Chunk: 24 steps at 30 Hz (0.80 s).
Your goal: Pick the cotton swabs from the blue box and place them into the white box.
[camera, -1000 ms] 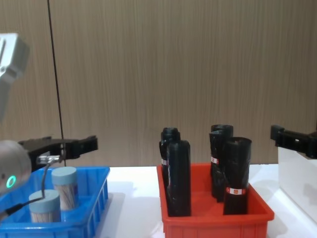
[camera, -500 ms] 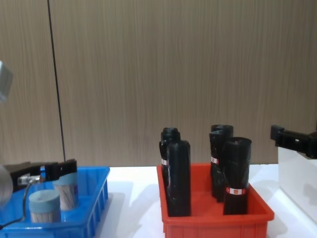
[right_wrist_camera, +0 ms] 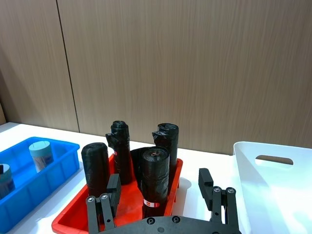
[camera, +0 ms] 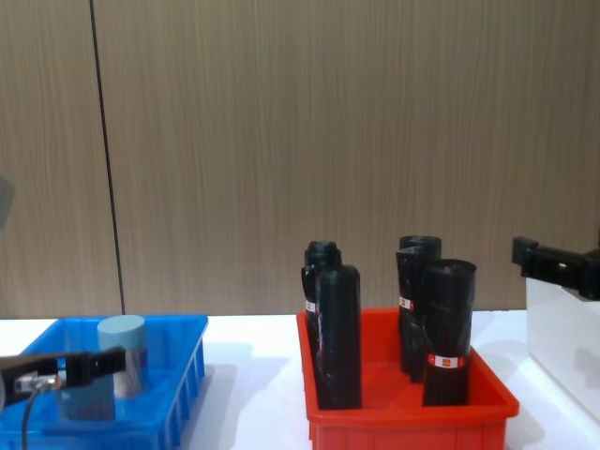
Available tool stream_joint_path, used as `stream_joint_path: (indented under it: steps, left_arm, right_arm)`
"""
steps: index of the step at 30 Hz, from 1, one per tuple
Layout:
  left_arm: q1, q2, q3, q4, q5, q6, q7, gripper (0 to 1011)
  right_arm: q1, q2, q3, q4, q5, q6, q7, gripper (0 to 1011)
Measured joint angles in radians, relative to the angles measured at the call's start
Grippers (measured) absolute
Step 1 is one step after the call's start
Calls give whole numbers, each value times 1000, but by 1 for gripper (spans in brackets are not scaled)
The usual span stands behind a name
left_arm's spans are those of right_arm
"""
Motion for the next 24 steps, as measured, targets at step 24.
stream_joint_path:
  steps: [24]
  left_arm:
    - [-16, -1, -12, 82, 24, -28, -111, 1003]
  right_arm:
    - [0, 0, 0, 0, 0, 0, 0, 1002]
